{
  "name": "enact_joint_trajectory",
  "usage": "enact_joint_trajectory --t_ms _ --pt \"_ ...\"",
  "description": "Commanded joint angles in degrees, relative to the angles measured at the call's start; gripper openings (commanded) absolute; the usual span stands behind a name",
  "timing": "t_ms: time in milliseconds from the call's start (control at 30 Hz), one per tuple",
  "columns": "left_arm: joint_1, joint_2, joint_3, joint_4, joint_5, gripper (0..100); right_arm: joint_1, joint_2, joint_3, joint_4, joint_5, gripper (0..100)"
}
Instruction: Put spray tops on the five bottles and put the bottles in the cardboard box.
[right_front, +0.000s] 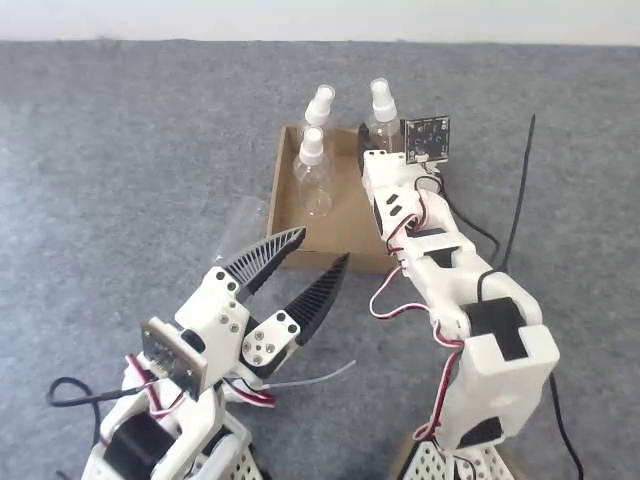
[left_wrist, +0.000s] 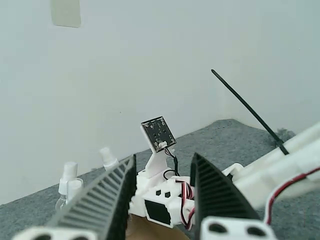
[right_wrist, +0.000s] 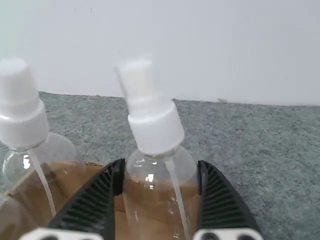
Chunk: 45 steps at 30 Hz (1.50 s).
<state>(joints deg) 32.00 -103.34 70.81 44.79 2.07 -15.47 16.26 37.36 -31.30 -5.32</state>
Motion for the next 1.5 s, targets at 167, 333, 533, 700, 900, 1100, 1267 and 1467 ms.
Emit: enact_joint_trajectory --t_ms 167,333,533,700,900,1100,1267,1467 --pt "-0.18 -0.97 -1.01 0.0 -0.44 16 0.92 2.24 -5.19 -2.24 -0.44 4.9" --pt "-0.18 -0.97 -1.01 0.0 -0.53 16 0.84 2.51 -5.19 -2.24 -0.44 5.0" --pt "-0.18 -0.97 -1.01 0.0 -0.53 16 1.01 2.59 -4.84 -1.89 -0.26 5.2" --pt "-0.18 -0.97 -1.01 0.09 -0.53 16 0.13 2.59 -3.08 -1.89 7.38 5.0" --pt "-0.18 -0.97 -1.01 0.09 -0.53 16 -0.57 2.51 -2.11 -1.89 10.64 5.2" --pt "-0.18 -0.97 -1.01 0.09 -0.53 16 -0.48 2.59 -2.02 -1.8 10.64 5.4" --pt "-0.18 -0.97 -1.01 0.18 -0.53 16 -0.4 2.59 -2.02 -1.8 10.64 5.4" --pt "-0.18 -0.97 -1.01 0.18 -0.53 16 -0.13 2.33 -1.05 -1.63 7.47 14.7"
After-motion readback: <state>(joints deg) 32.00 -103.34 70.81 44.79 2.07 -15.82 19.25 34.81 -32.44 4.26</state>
